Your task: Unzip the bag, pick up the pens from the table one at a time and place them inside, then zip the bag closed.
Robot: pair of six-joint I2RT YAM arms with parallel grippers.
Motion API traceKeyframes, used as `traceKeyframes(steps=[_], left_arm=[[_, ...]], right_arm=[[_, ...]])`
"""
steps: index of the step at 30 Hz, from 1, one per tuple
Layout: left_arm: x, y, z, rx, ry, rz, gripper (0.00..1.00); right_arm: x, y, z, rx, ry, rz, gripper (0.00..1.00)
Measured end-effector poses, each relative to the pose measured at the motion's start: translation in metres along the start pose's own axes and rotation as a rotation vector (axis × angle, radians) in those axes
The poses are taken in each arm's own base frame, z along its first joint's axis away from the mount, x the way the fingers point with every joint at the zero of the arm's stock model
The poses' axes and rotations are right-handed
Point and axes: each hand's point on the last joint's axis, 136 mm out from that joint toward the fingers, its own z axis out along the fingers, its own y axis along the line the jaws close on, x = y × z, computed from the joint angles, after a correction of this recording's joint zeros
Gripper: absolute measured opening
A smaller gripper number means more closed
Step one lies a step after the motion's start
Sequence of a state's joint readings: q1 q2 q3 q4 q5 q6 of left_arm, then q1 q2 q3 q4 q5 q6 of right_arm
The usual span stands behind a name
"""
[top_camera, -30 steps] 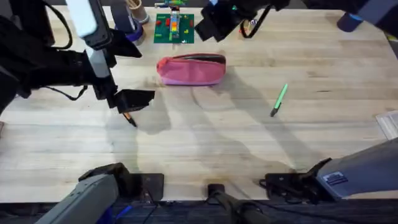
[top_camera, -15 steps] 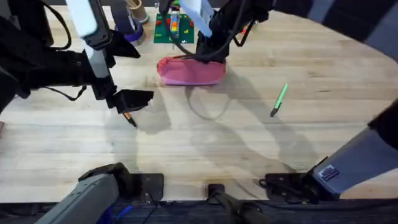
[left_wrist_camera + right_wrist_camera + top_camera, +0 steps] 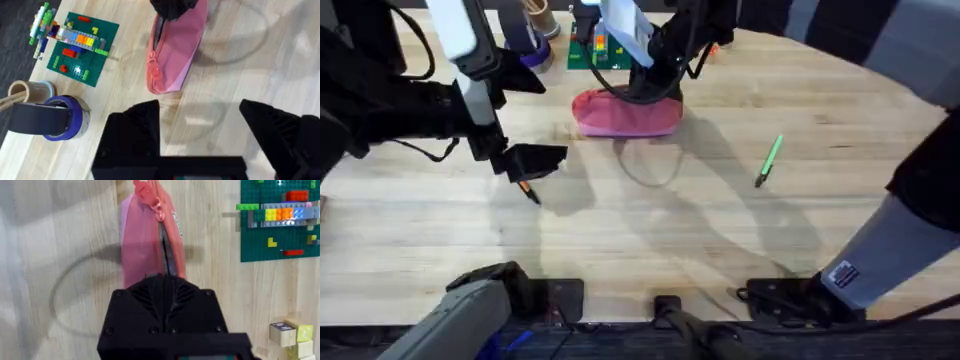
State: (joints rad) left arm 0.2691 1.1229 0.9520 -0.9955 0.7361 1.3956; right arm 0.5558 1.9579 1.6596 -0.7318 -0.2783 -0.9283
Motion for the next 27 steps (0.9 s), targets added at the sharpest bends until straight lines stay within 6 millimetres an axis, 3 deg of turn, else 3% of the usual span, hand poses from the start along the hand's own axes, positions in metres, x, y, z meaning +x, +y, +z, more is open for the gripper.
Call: traceKeyframes(steps=[12, 19, 20, 25, 26, 27], left_arm=[[0.000, 0.000, 0.000, 0.000, 0.000, 0.000, 0.993], [0.000, 0.000, 0.000, 0.000, 0.000, 0.000, 0.993], [0.000, 0.000, 0.000, 0.000, 0.000, 0.000, 0.993], [0.000, 0.000, 0.000, 0.000, 0.000, 0.000, 0.993], [0.000, 0.000, 0.000, 0.000, 0.000, 0.000, 0.993], [0.000, 0.000, 0.000, 0.000, 0.000, 0.000, 0.993]], right_arm=[[0.017, 0.007, 0.035, -0.065, 0.040, 0.024, 0.030], [0.018, 0.007, 0.036, -0.068, 0.041, 0.025, 0.060], [0.018, 0.007, 0.036, -0.069, 0.042, 0.028, 0.117], [0.019, 0.008, 0.036, -0.073, 0.045, 0.027, 0.846], [0.020, 0.009, 0.036, -0.078, 0.048, 0.026, 0.957], [0.020, 0.011, 0.035, -0.082, 0.051, 0.028, 0.986]])
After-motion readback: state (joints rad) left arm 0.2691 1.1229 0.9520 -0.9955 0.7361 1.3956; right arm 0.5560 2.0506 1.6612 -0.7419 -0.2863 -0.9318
